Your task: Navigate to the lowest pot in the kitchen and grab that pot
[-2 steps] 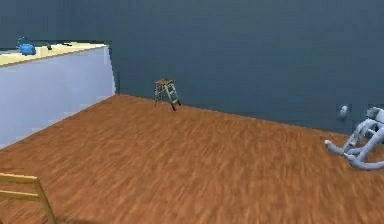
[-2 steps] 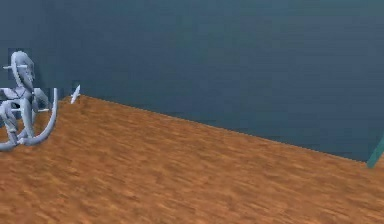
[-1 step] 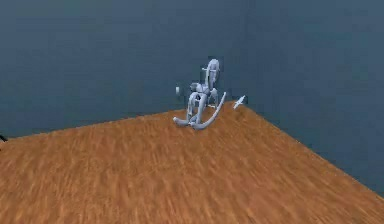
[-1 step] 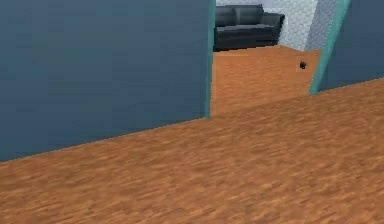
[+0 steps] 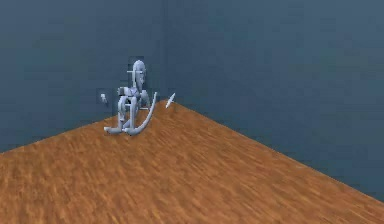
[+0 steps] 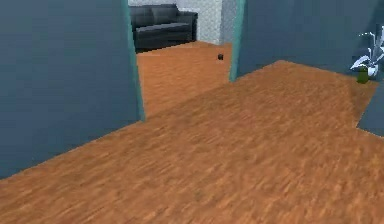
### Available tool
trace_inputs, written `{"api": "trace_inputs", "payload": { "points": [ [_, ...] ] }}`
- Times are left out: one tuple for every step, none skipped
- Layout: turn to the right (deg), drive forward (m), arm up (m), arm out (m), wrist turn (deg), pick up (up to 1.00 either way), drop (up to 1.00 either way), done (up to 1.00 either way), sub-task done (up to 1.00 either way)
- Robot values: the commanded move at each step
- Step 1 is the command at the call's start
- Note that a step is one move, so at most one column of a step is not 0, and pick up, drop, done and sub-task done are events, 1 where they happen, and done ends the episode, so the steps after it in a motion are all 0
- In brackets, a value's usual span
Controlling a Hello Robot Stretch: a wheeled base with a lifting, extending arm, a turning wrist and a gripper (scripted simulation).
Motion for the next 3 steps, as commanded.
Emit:
{"api": "trace_inputs", "payload": {
  "points": [
    [0.0,0.20,0.00,0.00,0.0,0.00,0.00,0.00,0.00],
    [45.0,0.00,0.00,0.00,0.0,0.00,0.00,0.00,0.00],
    [42.0,0.00,0.00,0.00,0.0,0.00,0.00,0.00,0.00]
  ]
}}
